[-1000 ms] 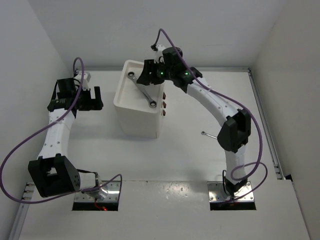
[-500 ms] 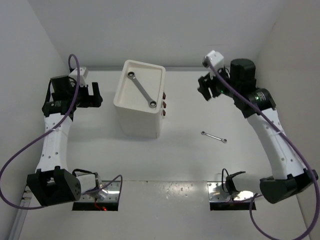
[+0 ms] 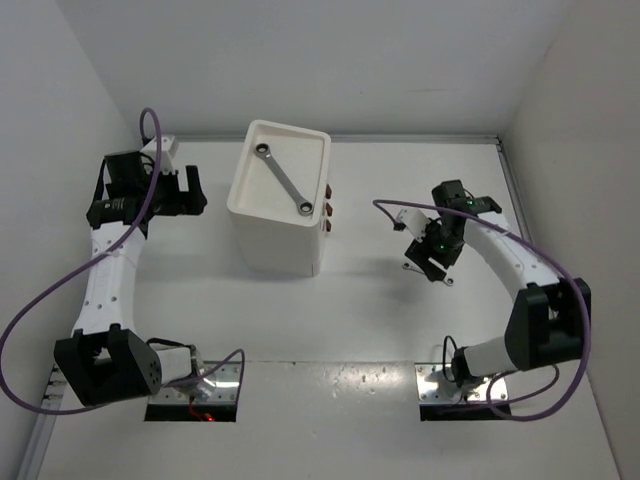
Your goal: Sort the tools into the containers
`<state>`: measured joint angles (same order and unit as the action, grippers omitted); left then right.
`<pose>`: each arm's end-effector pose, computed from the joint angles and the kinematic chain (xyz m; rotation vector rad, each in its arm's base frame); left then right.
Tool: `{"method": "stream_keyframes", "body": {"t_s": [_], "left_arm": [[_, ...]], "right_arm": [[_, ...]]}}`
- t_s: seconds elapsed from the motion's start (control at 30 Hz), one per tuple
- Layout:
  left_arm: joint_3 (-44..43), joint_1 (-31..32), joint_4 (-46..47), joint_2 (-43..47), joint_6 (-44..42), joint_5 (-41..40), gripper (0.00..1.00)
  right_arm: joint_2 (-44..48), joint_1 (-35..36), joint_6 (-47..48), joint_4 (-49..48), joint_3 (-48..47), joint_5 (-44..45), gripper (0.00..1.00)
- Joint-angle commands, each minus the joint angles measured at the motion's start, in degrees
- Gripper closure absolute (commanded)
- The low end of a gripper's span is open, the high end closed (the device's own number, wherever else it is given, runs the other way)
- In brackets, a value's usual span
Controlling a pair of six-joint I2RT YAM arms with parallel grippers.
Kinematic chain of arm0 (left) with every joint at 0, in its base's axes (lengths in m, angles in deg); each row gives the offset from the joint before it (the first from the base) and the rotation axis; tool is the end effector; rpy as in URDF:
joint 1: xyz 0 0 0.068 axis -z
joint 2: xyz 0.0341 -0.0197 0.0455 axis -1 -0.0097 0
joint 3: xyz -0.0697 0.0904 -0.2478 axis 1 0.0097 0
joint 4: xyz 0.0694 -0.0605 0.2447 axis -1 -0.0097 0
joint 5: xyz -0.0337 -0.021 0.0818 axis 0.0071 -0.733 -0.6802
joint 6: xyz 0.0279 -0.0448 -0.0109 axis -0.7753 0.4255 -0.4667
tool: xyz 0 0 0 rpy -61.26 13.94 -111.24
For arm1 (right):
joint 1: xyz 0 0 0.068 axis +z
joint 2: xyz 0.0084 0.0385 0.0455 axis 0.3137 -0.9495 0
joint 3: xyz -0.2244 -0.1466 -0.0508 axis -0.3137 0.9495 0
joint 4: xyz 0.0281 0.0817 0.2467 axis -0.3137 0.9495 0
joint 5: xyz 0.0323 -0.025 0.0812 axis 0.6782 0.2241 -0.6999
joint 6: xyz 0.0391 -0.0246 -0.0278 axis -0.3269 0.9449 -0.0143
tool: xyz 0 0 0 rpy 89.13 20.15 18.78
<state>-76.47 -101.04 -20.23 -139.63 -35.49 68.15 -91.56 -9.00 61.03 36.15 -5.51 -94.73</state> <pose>0.2588 0.0421 0.3534 -0.0295 2.1770 -0.2149 0.2475 0.0442 0.2322 -1.1461 2.6529 0.0635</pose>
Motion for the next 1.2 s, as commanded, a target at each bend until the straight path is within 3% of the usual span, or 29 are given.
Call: {"method": "stream_keyframes", "body": {"t_s": [0.0, 0.07, 0.1, 0.23, 0.73, 1.17], "left_arm": [[-1.8, -0.6, -0.3, -0.5, 0.3, -1.7, 0.00], [-1.1, -0.6, -0.3, -0.5, 0.3, -1.7, 0.00], [-0.4, -0.6, -0.3, -0.5, 0.3, -1.7, 0.00], [0.3, -0.6, -0.3, -0.5, 0.8, -1.1, 0.00], [0.3, -0.6, 0.2, -1.1, 0.8, 0.0, 0.00], [0.3, -0.6, 0.7, -2.7, 2.4, -4.2, 0.00]], "right_arm": [[-4.4, -1.1, 2.9, -1.2, -0.7, 0.6, 0.31], [-5.9, -1.7, 3.6, -2.7, -0.7, 0.6, 0.30], [-6.5, -1.7, 3.6, -3.6, -0.1, 0.6, 0.21], [-10.8, -2.8, 3.6, -7.7, 1.7, 1.1, 0.19], [-19.2, -4.0, 2.2, -16.8, 1.7, 3.3, 0.33], [-23.3, -3.0, 1.1, -19.8, 2.2, 5.6, 0.40]]}}
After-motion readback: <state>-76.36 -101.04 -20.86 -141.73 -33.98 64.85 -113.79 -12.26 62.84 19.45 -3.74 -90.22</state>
